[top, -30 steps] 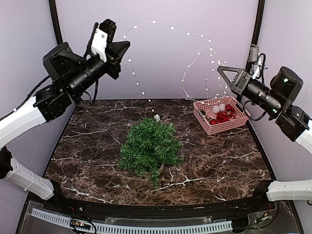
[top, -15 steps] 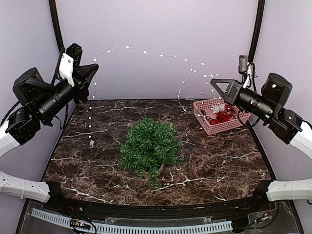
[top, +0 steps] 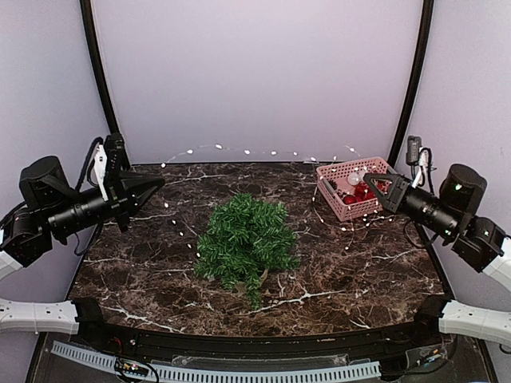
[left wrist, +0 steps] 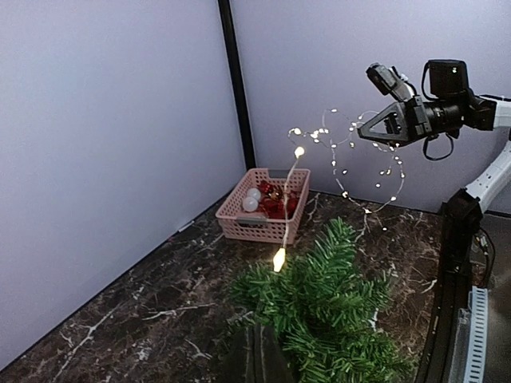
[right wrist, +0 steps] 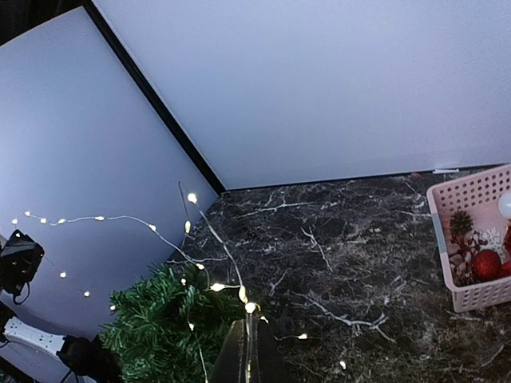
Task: Decorate the small christmas tree
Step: Place the light string at the center of the board.
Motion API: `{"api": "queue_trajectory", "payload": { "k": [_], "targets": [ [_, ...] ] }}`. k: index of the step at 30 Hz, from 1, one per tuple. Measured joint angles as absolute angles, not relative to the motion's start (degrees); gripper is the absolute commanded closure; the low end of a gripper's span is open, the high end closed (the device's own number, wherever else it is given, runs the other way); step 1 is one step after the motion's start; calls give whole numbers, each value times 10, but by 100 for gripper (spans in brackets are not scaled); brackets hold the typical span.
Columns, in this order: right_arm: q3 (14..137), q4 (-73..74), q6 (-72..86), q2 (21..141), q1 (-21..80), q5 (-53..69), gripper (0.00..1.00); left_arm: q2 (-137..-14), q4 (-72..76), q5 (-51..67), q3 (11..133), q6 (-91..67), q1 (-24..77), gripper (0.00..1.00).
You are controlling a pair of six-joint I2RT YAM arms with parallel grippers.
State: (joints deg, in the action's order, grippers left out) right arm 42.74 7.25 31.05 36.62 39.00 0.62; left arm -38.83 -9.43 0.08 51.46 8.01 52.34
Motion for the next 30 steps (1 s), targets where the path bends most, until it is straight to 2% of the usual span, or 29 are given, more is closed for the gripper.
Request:
{"api": "queue_trajectory", "payload": {
  "k": [9, 20, 21, 26, 28, 30],
  "targets": [
    [305, 97, 354, 333, 390, -67, 100, -421, -108, 115, 465, 22, 523, 100],
    [211, 64, 413, 329, 390, -123, 99, -436, -58, 187, 424, -23, 523, 100],
    [203, 62, 420, 329, 390, -126, 93, -436, -56, 192, 421, -26, 523, 100],
    [169, 57, 450, 328, 390, -134, 23, -446, -55, 209, 418, -30, 523, 100],
    [169, 64, 456, 323, 390, -137, 11, -449, -55, 215, 418, -30, 523, 100],
    [177, 88, 453, 308, 390, -144, 6, -454, -55, 222, 419, -30, 523, 100]
  ]
}}
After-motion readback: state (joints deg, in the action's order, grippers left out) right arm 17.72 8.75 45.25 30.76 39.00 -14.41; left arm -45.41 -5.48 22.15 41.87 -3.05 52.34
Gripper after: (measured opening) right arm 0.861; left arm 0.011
